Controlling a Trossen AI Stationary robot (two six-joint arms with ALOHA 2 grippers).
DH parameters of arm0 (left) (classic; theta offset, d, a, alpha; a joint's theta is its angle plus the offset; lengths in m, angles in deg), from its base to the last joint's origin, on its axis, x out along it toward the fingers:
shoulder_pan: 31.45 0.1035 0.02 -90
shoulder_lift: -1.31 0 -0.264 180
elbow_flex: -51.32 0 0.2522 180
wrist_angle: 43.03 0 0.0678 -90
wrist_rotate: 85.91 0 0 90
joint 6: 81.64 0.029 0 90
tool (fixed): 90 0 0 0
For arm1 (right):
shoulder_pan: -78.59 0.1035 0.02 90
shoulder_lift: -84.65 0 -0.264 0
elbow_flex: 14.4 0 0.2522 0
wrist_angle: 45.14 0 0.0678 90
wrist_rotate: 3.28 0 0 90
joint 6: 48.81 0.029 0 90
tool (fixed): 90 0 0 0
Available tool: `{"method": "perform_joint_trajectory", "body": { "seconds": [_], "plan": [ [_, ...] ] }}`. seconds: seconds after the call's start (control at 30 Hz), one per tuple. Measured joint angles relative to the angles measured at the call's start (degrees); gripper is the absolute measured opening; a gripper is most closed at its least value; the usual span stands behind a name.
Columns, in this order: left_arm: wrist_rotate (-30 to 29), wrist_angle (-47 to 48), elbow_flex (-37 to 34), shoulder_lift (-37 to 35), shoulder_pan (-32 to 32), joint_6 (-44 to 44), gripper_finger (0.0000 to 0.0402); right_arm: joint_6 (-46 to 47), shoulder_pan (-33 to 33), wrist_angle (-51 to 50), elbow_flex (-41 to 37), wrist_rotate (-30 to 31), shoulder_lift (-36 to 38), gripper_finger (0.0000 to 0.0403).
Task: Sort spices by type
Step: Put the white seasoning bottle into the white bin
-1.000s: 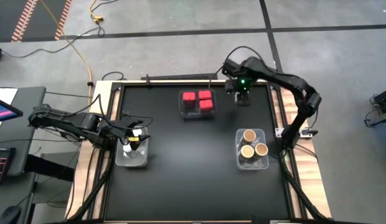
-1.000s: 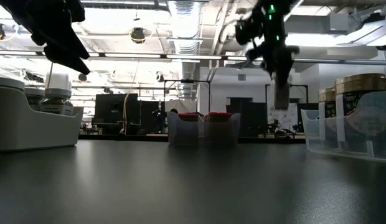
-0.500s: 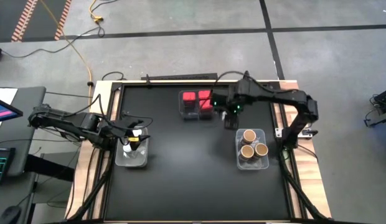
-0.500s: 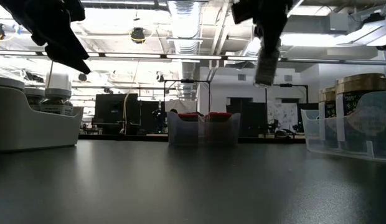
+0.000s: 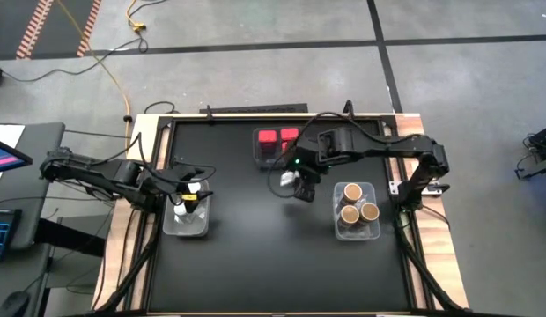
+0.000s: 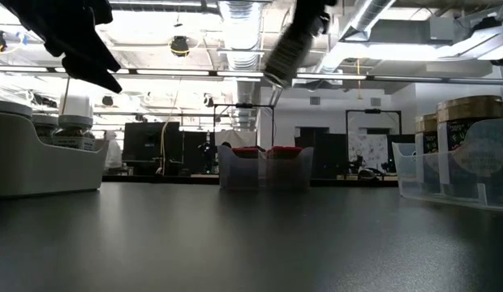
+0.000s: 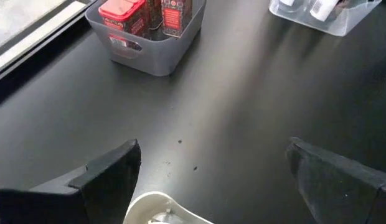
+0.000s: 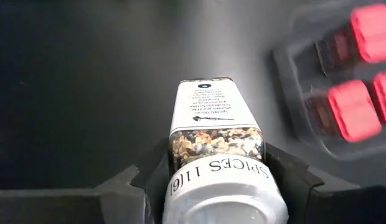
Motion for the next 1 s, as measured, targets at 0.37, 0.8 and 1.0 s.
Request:
{"method": "perform_joint_trajectory", "body": {
  "seconds": [0.37, 0.8, 1.0],
  "plan": [
    [0.00, 0.17, 0.00, -0.02, -0.01, 1.50, 0.0384, -1.64, 2.40, -10.10, 29.15, -1.99, -23.69, 0.0220],
    [0.00, 1.13, -0.01, 0.00, -0.01, 1.48, 0.0384, 3.28, 2.31, -12.24, 25.64, -6.78, -33.38, 0.0220],
    [0.00, 1.42, -0.01, -0.02, -0.01, 1.48, 0.0384, 5.91, 2.68, -14.40, 25.64, -6.92, -34.62, 0.0240]
  ]
}}
